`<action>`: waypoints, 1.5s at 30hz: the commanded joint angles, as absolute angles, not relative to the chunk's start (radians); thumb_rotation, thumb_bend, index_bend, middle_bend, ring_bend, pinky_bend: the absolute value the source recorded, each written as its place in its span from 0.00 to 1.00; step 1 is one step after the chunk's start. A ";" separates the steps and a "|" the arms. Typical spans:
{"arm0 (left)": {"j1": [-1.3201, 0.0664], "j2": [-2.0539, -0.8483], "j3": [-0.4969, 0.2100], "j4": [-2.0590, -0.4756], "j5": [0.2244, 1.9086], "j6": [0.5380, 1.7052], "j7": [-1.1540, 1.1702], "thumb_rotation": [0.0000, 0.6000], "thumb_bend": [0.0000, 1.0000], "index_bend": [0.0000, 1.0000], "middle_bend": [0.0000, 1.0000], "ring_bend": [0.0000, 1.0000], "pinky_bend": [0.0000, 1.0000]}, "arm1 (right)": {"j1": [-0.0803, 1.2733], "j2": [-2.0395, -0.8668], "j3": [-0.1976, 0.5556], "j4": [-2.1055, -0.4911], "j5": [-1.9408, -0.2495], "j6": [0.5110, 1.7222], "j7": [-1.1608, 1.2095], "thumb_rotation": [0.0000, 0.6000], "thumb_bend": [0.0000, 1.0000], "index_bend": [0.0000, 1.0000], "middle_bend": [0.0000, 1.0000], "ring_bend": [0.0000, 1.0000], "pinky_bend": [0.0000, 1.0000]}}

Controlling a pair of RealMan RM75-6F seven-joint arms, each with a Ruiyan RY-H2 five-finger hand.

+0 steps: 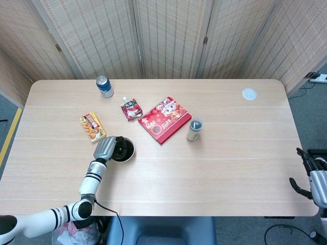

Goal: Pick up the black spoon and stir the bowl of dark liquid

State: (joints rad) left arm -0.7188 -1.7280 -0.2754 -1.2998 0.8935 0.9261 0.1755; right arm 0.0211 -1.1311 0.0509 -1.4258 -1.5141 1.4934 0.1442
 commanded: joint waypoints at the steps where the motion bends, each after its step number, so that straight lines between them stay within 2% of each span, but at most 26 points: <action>1: -0.718 -1.729 -0.266 -1.307 0.907 0.927 0.175 1.00 0.48 0.67 1.00 0.99 1.00 | 0.029 -1.114 0.037 -1.448 -1.513 1.464 0.126 1.00 0.24 0.00 0.20 0.26 0.28; 6: -0.745 -1.767 -0.292 -1.249 0.887 0.914 0.177 1.00 0.48 0.67 1.00 0.99 1.00 | 0.033 -1.108 0.026 -1.465 -1.528 1.457 0.111 1.00 0.24 0.00 0.19 0.17 0.27; 13: -0.777 -1.803 -0.335 -1.158 0.842 0.893 0.174 1.00 0.47 0.67 1.00 0.99 1.00 | 0.042 -1.118 0.015 -1.456 -1.551 1.452 0.116 1.00 0.24 0.00 0.19 0.15 0.25; 29: -0.706 -1.729 -0.283 -1.303 0.910 0.940 0.141 1.00 0.47 0.65 1.00 0.99 1.00 | 0.057 -1.137 0.018 -1.430 -1.559 1.454 0.143 1.00 0.24 0.00 0.19 0.15 0.24; 35: -0.706 -1.718 -0.287 -1.314 0.912 0.936 0.137 1.00 0.47 0.53 0.99 0.98 1.00 | 0.056 -1.137 0.021 -1.431 -1.558 1.465 0.146 1.00 0.24 0.00 0.19 0.15 0.24; 38: -0.702 -1.701 -0.282 -1.334 0.909 0.932 0.143 1.00 0.43 0.37 0.98 0.97 0.99 | 0.057 -1.138 0.022 -1.431 -1.558 1.466 0.146 1.00 0.24 0.00 0.19 0.15 0.24; 40: -0.697 -1.689 -0.283 -1.353 0.911 0.939 0.140 1.00 0.34 0.21 0.96 0.96 0.97 | 0.058 -1.139 0.023 -1.431 -1.557 1.467 0.145 1.00 0.24 0.00 0.19 0.15 0.24; 42: -0.690 -1.679 -0.282 -1.368 0.919 0.948 0.134 1.00 0.31 0.14 0.95 0.95 0.97 | 0.060 -1.140 0.024 -1.432 -1.557 1.467 0.144 1.00 0.24 0.00 0.19 0.15 0.24; 45: -0.673 -1.661 -0.289 -1.398 0.942 0.984 0.114 1.00 0.30 0.11 0.92 0.93 0.96 | 0.062 -1.137 0.026 -1.435 -1.558 1.468 0.143 1.00 0.24 0.00 0.19 0.15 0.24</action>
